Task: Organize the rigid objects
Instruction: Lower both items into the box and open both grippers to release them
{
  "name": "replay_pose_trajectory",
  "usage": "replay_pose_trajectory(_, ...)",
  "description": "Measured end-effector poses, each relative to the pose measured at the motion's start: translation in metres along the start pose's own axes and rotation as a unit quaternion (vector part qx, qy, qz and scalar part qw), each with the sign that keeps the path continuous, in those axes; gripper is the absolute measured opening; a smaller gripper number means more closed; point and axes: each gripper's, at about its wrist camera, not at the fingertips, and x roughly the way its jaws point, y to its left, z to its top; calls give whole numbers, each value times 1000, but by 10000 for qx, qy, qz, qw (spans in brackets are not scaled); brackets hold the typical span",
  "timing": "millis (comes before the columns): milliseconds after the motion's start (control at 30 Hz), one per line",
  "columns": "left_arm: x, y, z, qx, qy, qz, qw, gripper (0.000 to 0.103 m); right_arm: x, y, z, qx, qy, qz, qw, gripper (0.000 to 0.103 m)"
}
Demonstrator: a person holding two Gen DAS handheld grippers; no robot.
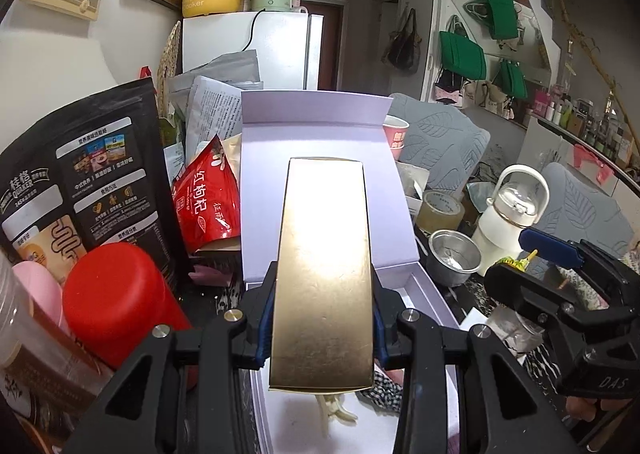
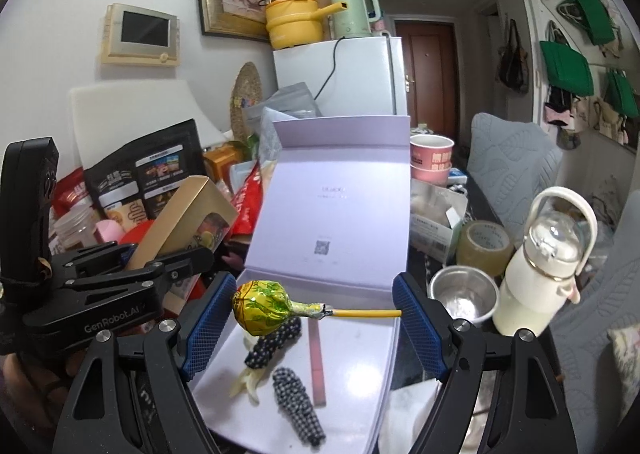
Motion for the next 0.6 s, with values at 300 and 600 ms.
replay_pose_trajectory(300,44,5,-11,88,587,90,9982,37,46,-9,3,57,294,-15,9995,81)
replay_pose_trajectory(600,82,6,-29,84,1183,161,9928,37,80,-16,-9,113,669,-101,9976,81)
